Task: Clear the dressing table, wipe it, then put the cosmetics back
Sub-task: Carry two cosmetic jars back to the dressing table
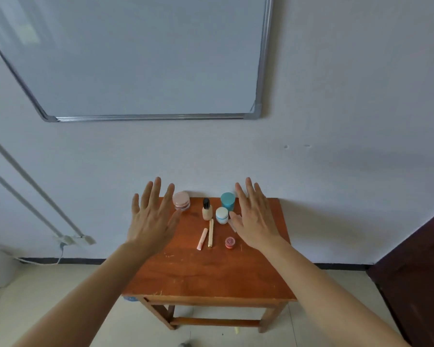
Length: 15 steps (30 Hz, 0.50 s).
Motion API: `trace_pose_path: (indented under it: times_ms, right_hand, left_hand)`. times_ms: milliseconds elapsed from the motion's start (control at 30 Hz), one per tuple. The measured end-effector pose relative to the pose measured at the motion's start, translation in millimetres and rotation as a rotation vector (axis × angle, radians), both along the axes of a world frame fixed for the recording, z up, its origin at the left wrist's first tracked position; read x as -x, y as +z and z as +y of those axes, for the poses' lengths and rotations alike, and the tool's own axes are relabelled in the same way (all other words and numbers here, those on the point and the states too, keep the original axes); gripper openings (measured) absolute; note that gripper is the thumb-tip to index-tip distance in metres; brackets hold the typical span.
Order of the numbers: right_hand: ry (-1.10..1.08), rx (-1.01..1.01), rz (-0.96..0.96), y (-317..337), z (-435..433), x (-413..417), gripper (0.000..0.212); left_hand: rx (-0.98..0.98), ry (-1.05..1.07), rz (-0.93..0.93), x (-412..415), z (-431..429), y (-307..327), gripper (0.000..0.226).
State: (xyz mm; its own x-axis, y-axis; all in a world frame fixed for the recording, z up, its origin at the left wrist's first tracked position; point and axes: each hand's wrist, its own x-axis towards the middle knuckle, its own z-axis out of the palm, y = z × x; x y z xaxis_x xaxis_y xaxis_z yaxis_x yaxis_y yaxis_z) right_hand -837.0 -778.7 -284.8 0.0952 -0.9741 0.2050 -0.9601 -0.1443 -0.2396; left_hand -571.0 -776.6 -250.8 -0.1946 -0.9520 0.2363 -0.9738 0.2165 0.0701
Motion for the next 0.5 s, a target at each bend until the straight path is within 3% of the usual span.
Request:
trace_pose_path:
  times_ms: [500]
  right_hand:
    - [-0.193,-0.227,0.042,-70,-125,-43,0.056]
  left_hand:
    - [-0.339,-0.166,-0.058,-47,-189,-100,0.066]
